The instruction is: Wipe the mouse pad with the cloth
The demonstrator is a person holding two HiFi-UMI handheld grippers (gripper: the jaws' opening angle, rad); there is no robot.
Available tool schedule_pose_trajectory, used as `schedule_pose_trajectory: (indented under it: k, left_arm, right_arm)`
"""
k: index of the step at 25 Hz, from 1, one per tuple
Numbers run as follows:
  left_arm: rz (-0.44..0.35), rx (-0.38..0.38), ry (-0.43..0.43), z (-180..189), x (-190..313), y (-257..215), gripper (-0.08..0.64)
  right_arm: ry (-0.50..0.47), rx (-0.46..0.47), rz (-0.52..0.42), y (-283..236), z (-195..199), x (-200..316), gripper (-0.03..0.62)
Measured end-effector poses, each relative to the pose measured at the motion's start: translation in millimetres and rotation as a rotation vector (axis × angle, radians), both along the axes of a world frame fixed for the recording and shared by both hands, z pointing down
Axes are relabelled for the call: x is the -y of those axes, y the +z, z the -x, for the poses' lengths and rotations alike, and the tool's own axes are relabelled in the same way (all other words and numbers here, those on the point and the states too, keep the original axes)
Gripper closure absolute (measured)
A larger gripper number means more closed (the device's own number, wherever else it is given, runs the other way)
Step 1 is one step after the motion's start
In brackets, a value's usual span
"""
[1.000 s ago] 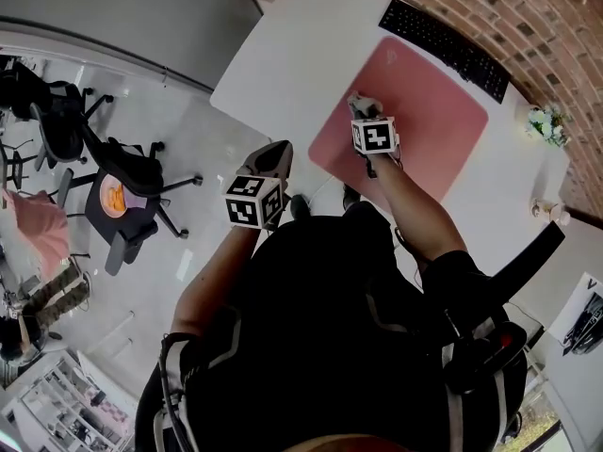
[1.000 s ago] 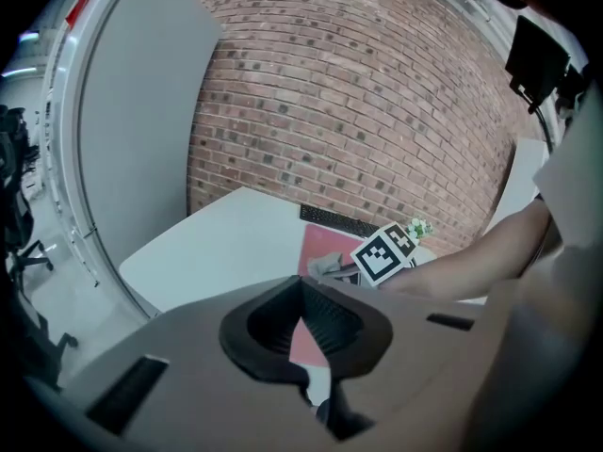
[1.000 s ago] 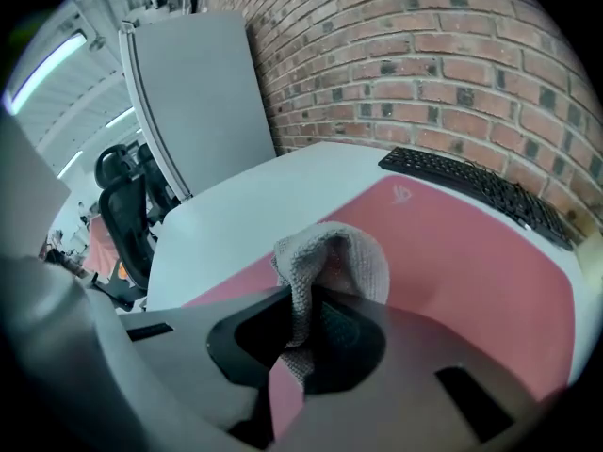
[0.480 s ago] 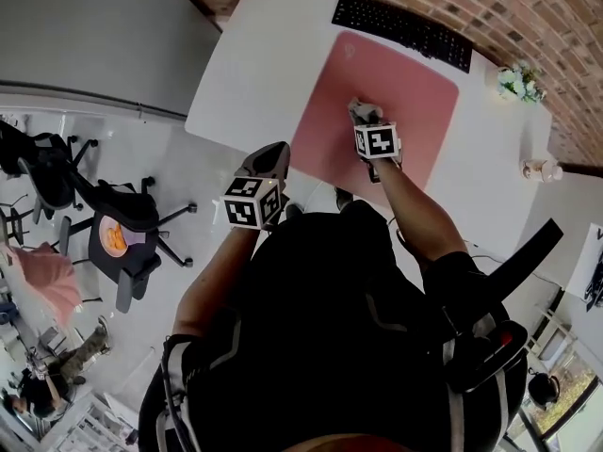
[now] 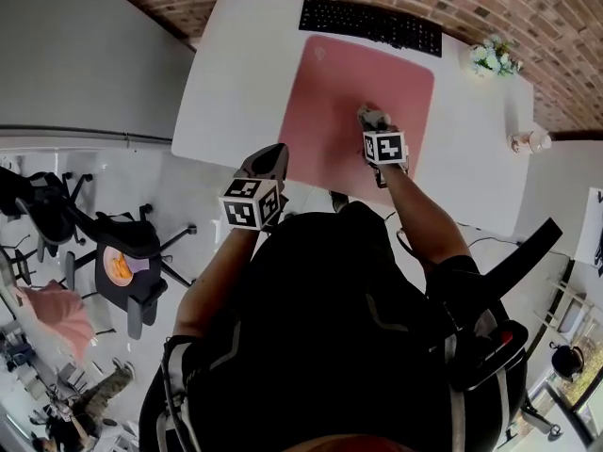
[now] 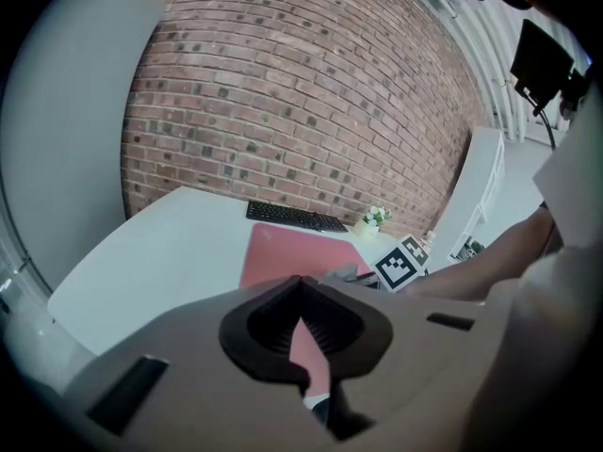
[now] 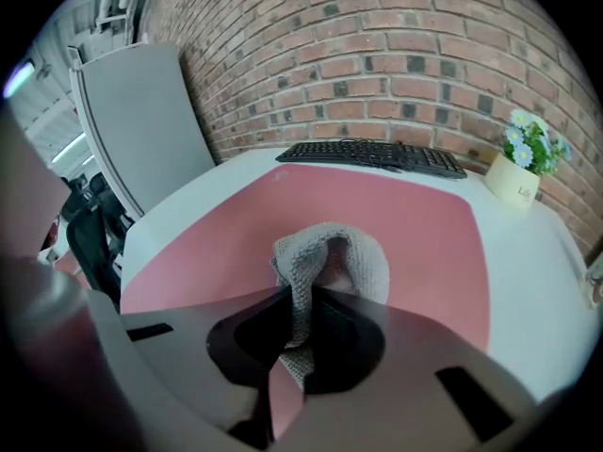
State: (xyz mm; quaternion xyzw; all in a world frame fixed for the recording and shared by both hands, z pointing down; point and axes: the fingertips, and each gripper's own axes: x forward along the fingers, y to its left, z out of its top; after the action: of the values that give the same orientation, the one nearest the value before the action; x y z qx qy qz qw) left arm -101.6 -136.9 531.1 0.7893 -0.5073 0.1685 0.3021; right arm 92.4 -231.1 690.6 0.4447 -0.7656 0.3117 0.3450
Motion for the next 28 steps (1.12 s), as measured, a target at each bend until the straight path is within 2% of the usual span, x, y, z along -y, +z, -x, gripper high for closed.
schedule_pose_trajectory:
  k: [14,21,24,28]
  left_arm:
    - [-0.007,-0.010,0.097,-26.8,9.3,-2.4,0.555]
    - [-0.021,-0.022,0.126,-33.6,14.5,-4.6,0.555]
    - [-0.028,-0.023,0.135,-33.7,17.6,-8.1,0.555]
    - [-0.032,-0.024,0.120,-30.9,17.5,-9.0,0.555]
  right_arm:
    - [0.171,-0.049,0.010,1.3,-90.0,-12.9,0.563]
    - [0.289,-0.089,0.032,4.5,-136.6,-23.5,0.561]
    - [0.290,-0.131,0.026,-2.0,-142.3,-21.9,0.562]
    - [0.233,-0.083,-0.052,-34.4,-113.9,-0.9,0.562]
